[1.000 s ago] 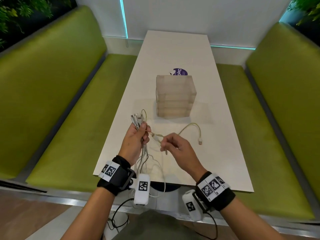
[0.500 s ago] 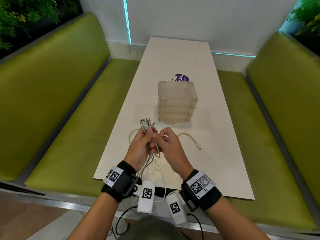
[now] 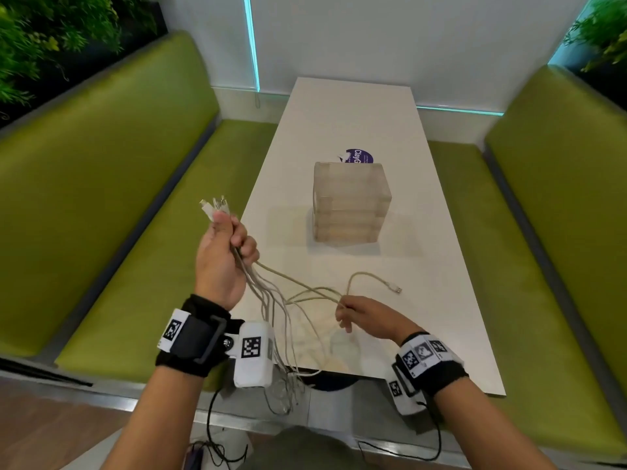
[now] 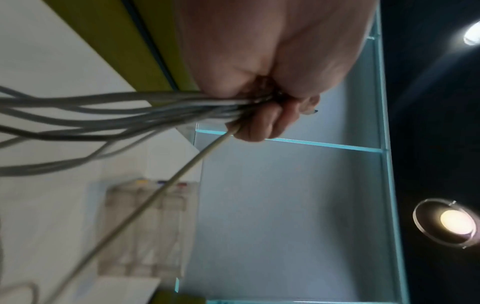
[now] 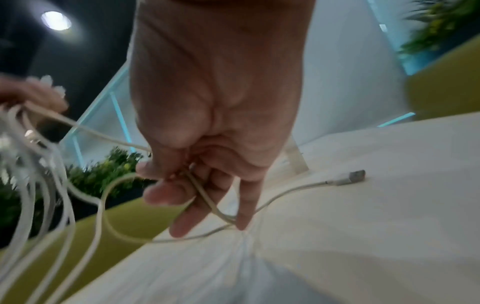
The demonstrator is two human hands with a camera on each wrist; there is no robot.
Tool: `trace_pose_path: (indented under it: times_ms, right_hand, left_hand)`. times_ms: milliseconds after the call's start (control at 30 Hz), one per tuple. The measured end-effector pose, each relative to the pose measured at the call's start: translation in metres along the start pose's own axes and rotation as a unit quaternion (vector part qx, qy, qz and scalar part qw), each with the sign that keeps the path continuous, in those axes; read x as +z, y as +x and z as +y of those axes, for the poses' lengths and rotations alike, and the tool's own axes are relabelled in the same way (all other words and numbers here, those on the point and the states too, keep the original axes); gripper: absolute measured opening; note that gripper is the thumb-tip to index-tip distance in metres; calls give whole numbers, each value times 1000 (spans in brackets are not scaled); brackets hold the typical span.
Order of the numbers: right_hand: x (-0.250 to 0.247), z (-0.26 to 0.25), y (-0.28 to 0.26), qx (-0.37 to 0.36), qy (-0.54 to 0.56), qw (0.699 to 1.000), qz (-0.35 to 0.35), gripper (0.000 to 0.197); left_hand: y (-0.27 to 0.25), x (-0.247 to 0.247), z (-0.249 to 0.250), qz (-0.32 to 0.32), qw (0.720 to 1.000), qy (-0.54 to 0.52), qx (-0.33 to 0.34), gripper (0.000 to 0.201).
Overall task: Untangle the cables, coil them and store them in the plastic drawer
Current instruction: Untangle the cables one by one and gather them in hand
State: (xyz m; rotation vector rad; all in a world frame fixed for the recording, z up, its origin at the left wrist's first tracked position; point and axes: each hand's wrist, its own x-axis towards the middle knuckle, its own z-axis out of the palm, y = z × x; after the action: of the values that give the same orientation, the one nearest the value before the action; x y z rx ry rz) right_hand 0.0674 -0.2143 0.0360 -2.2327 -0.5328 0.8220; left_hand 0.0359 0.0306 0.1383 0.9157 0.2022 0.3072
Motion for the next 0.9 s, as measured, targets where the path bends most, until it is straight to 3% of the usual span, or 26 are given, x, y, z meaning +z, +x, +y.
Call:
trace_pose_path:
  times_ms: [133,267,333,400,433,567,733,900]
  right_hand:
    - [-7,-12,-14,-80,122,985,98,22]
    - [-12,-51,-20,-135,227,951,160,28]
    - [-15,-65,-22,-162,263,936,169,28]
    - [-17,-74,-22,-187,269,933,152,27]
    - [-17,-75,-22,-198,258,936,137,26]
    - [-15,-75,-20,-223,197,949,103,22]
    - [-15,-76,-20,-225,174,953,105,20]
    - [-8,-58,-7,-114,114,986,31,13]
  left_hand:
    - [4,-11,-13,10,997,75,-15,32]
    - [-9,-5,-46,-47,980,185,-52,30]
    - [-16,0,-57,-77,966,237,-65,50]
    - [-20,4,-63,-85,963,244,-81,69]
    - [-21,5,-65,-90,965,227,-90,69]
    - [-21,10,-65,-101,973,181,-102,38]
    - [-20,11,-64,-144,963,160,-160,36]
    - [-15,12,-57,-46,991,91,-88,29]
